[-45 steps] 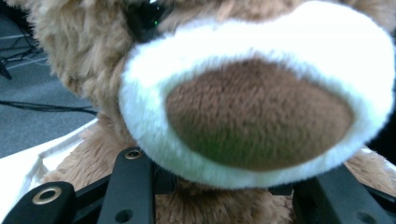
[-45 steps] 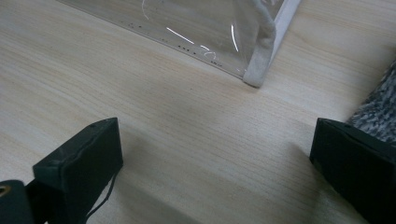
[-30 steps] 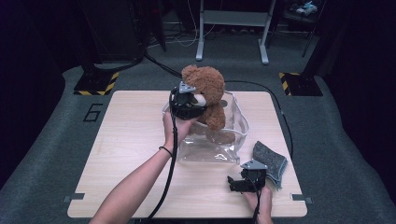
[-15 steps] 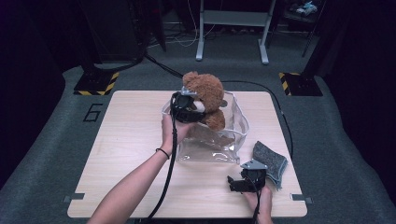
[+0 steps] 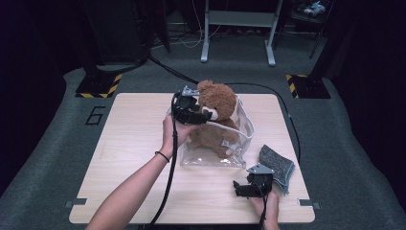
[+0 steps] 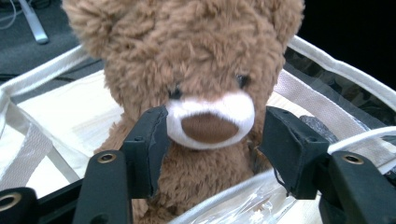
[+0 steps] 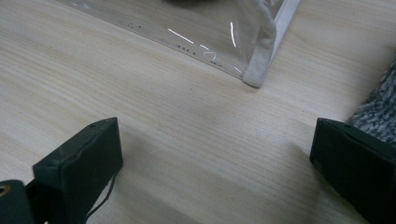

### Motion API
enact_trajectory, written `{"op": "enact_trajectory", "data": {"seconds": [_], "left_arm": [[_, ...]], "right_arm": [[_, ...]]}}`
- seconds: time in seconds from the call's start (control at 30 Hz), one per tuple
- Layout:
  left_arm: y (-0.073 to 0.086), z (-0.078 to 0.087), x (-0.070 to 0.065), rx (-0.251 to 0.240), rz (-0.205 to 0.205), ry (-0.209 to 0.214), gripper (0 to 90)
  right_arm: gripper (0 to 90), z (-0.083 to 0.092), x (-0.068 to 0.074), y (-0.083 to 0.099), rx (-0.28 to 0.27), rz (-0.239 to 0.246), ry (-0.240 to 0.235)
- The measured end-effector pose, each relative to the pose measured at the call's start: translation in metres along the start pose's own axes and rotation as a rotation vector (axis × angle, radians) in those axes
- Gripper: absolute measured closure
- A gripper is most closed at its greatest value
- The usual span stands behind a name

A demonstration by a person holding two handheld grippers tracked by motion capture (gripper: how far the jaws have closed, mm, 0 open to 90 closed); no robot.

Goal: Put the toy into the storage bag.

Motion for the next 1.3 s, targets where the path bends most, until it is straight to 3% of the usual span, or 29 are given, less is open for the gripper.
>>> {"op": "enact_trajectory", "data": {"seconds": [0.17, 0.3, 0.5, 0.8, 1.07, 1.3], "left_arm": [[0.006, 0.000, 0.008, 0.009, 0.022, -0.007, 39.1], [0.010, 0.011, 0.014, -0.020, 0.047, 0.007, 35.9], [0.015, 0.034, 0.017, -0.027, 0.019, -0.012, 26.2], [0.025, 0.064, 0.024, -0.028, 0.020, -0.022, 17.7], [0.046, 0.092, 0.036, -0.024, 0.029, -0.053, 15.1], [0.078, 0.109, 0.052, -0.001, 0.043, -0.102, 14.3]], "right_arm": [[1.8, 0.000, 0.000, 0.000, 0.000, -0.001, -0.004], [1.8, 0.000, 0.000, 0.000, 0.000, -0.003, -0.007], [1.8, 0.000, 0.000, 0.000, -0.001, -0.001, 0.000], [1.8, 0.000, 0.000, 0.000, 0.001, -0.007, 0.001], [1.8, 0.000, 0.000, 0.000, 0.000, -0.006, 0.001], [1.8, 0.000, 0.001, 0.000, 0.002, -0.010, 0.002]]}}
Point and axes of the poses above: each handheld gripper's, and its own axes: z roughly backward along the jaws, y roughly out of its underside, x roughly to its left, the point moved 1 cm from there along -z, roughly forward along the jaws, and after that the axes turned 8 degrees about y, right-handed, at the moved point
